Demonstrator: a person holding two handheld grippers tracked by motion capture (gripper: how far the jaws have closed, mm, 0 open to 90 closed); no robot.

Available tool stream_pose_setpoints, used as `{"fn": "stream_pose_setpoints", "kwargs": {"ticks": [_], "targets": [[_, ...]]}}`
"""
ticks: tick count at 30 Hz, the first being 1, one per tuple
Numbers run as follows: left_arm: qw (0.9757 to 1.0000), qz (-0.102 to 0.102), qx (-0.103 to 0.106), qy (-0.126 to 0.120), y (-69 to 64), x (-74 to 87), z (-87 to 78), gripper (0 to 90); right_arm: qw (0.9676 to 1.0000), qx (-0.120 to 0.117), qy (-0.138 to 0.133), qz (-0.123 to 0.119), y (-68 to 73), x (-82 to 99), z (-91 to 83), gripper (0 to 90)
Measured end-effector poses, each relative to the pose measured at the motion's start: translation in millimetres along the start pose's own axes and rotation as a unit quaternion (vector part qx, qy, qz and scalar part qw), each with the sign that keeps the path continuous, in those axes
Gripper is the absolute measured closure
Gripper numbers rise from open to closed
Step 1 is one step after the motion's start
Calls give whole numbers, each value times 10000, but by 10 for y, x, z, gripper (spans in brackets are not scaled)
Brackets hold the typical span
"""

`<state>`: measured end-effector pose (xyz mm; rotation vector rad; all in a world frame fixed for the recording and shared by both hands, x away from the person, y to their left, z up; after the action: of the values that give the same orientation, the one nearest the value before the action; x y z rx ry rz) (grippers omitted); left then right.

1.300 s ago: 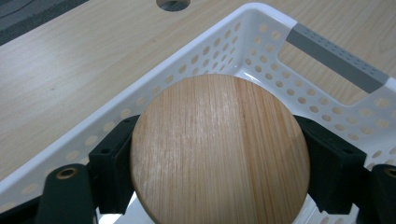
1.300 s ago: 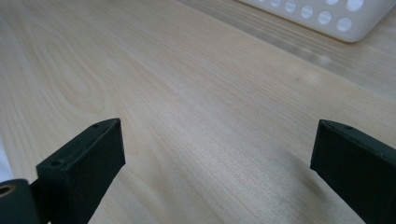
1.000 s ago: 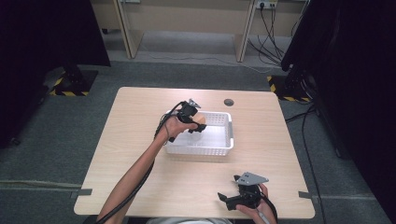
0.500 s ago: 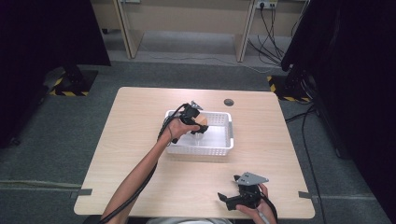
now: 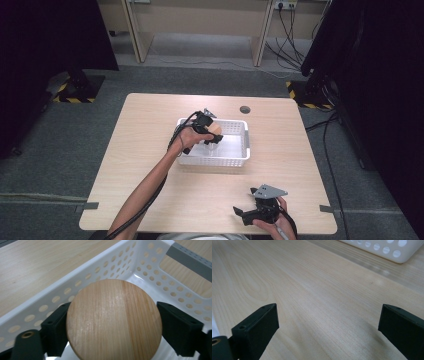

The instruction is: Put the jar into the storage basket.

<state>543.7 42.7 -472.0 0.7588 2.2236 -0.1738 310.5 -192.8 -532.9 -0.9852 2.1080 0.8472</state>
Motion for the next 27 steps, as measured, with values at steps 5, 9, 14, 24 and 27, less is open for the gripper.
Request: {"fn": "stream_pose_setpoints", "kwargs": {"ticks": [5,9,14,24,27], "targets": [[10000,80,-12,-47,-15,-56,-119,81,10000,3,0,-6,1,0,0,33],[9999,92,-44,-63,7,-68,-207,49,10000,4,-3,-12,0,0,1,33],[9999,72,-24,-141,32,-82,-308,46,10000,6,-2,-9,1,0,2,33],[9996,176,81,-212,32,-22,-563,44,10000,11,0,6,1,1,0,33],[9995,188,119,-239,31,3,-624,44,10000,14,-2,2,2,1,0,33]]}}
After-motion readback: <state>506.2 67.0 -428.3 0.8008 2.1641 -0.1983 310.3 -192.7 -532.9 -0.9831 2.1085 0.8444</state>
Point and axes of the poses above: each handheld gripper's, and its own axes: z roughly forward along the jaws, x roughly out of its underside, y roughly to its left, the point moved 1 cm from there along z, roughly forward along the jaws, and after that the axes turned 14 degrees about -x, right-handed, at the moved point
